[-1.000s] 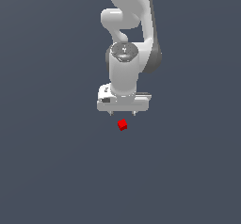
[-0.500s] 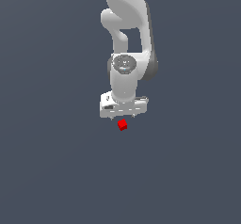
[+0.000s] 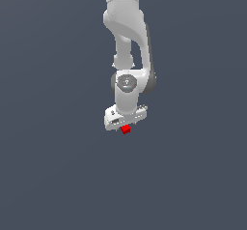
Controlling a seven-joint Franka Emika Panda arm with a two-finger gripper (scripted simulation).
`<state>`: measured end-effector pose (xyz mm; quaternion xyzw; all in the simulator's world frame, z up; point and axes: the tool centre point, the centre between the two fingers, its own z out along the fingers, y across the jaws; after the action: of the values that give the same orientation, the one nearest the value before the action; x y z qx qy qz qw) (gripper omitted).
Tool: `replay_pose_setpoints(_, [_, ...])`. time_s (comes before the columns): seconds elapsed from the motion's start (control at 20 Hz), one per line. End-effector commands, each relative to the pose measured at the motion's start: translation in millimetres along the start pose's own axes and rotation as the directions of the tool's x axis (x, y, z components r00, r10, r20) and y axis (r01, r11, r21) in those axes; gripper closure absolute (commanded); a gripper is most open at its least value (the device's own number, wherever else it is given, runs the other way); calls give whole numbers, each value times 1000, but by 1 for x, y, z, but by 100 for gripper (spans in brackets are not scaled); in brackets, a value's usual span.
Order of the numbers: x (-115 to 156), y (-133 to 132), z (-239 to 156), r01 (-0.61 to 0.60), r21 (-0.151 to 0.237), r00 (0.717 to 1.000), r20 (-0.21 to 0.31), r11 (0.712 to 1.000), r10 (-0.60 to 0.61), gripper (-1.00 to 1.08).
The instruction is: Pick up the red cube and move it to a goal position.
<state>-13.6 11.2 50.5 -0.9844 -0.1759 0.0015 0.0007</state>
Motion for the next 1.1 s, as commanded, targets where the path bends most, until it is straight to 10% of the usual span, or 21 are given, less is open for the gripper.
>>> replay_pose_setpoints(0.0, [-1, 0, 13, 42, 0, 999, -2, 999, -42, -92])
replay_pose_setpoints(0.4, [-3, 0, 30, 96, -1, 995, -3, 995, -96, -92])
replay_pose_setpoints(0.45, [-3, 0, 30, 96, -1, 995, -3, 995, -96, 108])
replay_pose_setpoints(1.05, [-3, 1, 29, 94, -2, 996, -3, 996, -94, 108])
